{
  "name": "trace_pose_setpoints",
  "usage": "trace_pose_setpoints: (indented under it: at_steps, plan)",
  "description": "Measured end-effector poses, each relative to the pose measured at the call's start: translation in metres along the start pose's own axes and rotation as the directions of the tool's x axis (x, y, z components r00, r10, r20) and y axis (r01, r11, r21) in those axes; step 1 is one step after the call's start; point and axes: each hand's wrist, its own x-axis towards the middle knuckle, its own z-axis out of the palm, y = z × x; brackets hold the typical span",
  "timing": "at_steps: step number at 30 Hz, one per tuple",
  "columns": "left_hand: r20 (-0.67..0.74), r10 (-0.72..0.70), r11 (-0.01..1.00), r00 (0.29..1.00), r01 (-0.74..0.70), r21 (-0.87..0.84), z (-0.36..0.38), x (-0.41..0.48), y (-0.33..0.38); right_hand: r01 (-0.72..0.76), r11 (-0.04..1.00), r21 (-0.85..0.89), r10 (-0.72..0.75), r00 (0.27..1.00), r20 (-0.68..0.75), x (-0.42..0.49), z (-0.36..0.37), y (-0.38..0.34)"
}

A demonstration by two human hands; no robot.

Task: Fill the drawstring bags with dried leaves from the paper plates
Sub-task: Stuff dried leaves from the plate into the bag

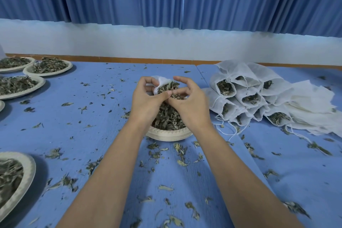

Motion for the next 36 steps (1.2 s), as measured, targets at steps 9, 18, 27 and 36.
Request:
trace_pose_setpoints:
  at_steps: [9,18,27,36]
  plan:
    - [-0.006,0.066,0.986,0.998,-0.064,0.156,-0.01,0.003,-0.002,0.068,0.991,-0.118,-0.079,0.993,-0.09,0.01,-0.013,0.006]
    - [0.102,0.056,0.98,0.993,-0.074,0.184,-0.011,0.004,-0.005,0.223,0.914,-0.339,-0.23,0.973,0.02,0.013,-0.01,0.009]
    - [-0.384,-0.034,0.96,0.923,0.136,0.243,0.01,0.018,-0.003,0.262,0.934,-0.244,-0.218,0.957,0.193,0.008,-0.002,0.016]
    - [-0.084,-0.2,0.975,0.976,0.206,0.077,0.007,0.014,0.003,-0.005,0.994,-0.105,0.003,1.0,-0.018,0.015,0.004,0.012]
